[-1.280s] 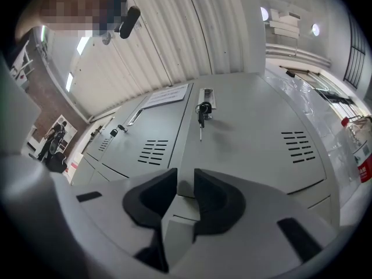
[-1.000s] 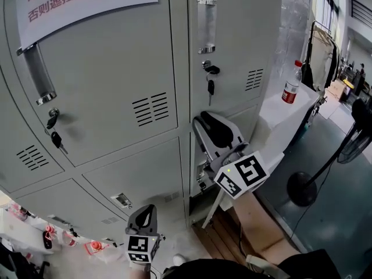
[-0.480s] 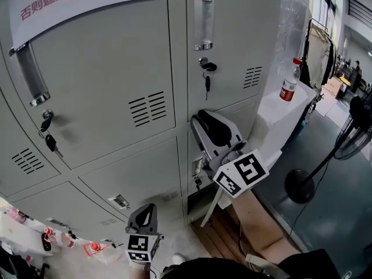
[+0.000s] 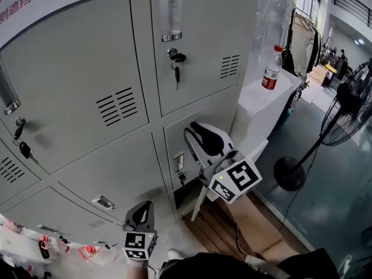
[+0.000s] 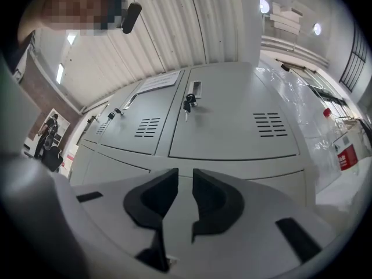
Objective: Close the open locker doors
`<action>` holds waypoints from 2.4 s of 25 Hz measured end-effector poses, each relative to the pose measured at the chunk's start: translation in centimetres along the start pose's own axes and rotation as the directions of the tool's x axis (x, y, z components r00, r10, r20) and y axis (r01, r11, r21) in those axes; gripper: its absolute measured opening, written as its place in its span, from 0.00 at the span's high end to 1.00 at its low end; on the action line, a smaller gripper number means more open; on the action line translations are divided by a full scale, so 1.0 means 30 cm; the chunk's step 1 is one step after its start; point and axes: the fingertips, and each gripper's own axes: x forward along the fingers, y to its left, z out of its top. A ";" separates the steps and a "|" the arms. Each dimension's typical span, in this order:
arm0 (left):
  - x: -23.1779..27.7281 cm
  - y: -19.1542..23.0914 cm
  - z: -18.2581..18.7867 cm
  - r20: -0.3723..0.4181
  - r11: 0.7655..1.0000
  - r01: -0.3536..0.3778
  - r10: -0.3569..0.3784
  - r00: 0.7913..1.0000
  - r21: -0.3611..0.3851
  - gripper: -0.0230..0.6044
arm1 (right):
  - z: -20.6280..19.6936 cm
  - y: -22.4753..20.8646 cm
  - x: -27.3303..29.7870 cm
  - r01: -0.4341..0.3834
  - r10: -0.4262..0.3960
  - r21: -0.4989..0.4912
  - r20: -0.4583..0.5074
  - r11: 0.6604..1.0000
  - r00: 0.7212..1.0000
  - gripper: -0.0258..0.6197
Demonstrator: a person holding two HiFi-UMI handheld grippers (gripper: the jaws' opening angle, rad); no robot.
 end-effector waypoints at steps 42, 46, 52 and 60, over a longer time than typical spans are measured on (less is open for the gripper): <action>0.210 -0.271 -0.274 -0.211 0.938 0.346 -0.334 0.918 0.018 0.95 | -0.903 0.064 -0.734 0.360 -0.226 0.157 -0.538 0.920 0.812 0.83; 0.202 -0.248 -0.314 -0.231 0.929 0.371 -0.358 0.905 0.011 0.95 | -1.007 0.111 -0.752 0.383 -0.224 0.165 -0.580 0.909 0.783 0.82; 0.178 -0.211 -0.367 -0.252 0.915 0.403 -0.389 0.886 0.007 0.95 | -1.134 0.168 -0.777 0.424 -0.234 0.169 -0.629 0.890 0.741 0.80; 0.134 -0.145 -0.406 -0.280 0.918 0.395 -0.381 0.881 -0.004 0.95 | -1.256 0.245 -0.766 0.423 -0.197 0.186 -0.676 0.887 0.710 0.77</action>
